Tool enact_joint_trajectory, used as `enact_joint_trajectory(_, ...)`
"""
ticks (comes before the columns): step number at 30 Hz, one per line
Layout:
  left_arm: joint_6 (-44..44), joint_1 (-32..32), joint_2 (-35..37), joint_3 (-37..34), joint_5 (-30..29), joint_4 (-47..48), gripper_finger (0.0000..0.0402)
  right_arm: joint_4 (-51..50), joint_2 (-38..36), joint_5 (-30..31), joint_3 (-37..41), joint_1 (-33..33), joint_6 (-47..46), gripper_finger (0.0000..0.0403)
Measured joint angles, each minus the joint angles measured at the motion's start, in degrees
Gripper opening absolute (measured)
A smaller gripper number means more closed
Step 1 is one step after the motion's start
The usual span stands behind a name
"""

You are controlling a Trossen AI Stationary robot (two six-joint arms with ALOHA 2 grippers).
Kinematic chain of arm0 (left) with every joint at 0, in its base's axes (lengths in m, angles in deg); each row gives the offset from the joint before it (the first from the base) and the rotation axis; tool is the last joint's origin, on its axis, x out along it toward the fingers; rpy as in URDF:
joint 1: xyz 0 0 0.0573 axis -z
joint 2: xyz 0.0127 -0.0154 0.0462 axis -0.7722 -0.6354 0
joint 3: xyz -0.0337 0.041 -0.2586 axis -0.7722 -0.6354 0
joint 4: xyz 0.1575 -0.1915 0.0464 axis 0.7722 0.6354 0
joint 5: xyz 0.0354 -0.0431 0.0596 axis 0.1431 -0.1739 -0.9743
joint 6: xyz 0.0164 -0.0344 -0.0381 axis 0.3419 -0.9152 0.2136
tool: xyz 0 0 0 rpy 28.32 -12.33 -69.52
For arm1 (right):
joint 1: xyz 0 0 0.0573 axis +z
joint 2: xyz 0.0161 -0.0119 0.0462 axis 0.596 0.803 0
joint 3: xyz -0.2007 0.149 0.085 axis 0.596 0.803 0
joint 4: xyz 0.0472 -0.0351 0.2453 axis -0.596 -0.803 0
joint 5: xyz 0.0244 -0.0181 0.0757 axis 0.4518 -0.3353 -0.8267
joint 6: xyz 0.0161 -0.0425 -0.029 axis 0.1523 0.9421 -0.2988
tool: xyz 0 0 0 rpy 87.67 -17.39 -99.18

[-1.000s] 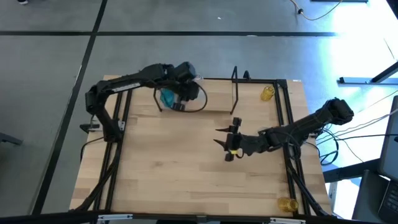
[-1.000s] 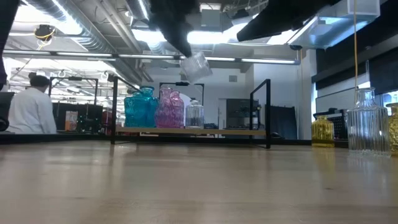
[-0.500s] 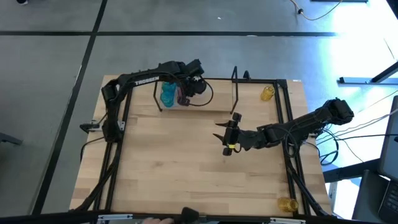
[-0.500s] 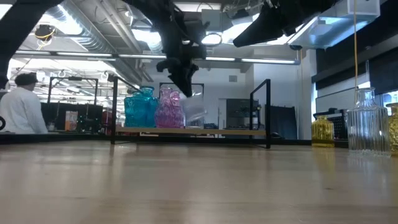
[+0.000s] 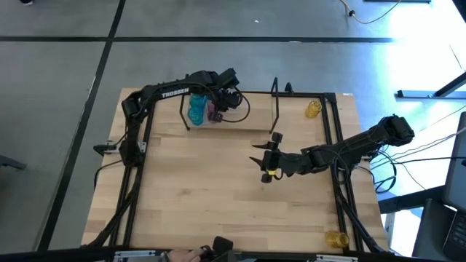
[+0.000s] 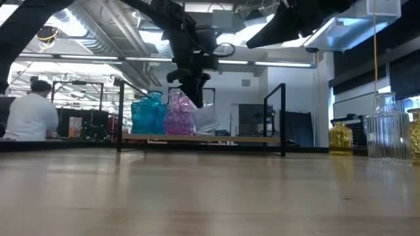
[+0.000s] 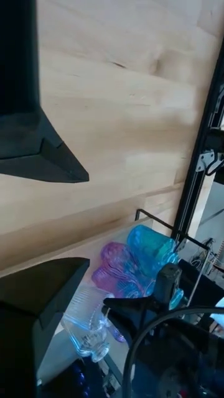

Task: Sort vases onto shelf
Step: Put the bottom transparent vase on the shelf aligned with the other transparent vase

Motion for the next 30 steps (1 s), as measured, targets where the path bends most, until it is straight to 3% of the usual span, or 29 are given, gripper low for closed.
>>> enact_joint_trajectory(13,0.01,-0.66,-0.91,0.02,-0.29,0.26,0.004,1.19,0.0,0.0,0.0,0.0,3.47,0.0191)
enact_joint_trajectory(24,-0.29,-0.63,-1.01,0.02,-0.32,-0.42,0.012,1.19,0.0,0.02,0.0,0.0,3.64,0.0191)
enact_joint_trajectory(30,-0.08,-0.42,-0.4,0.02,-0.75,-1.23,0.0129,1.19,0.0,0.0,0.0,0.0,3.64,0.0191)
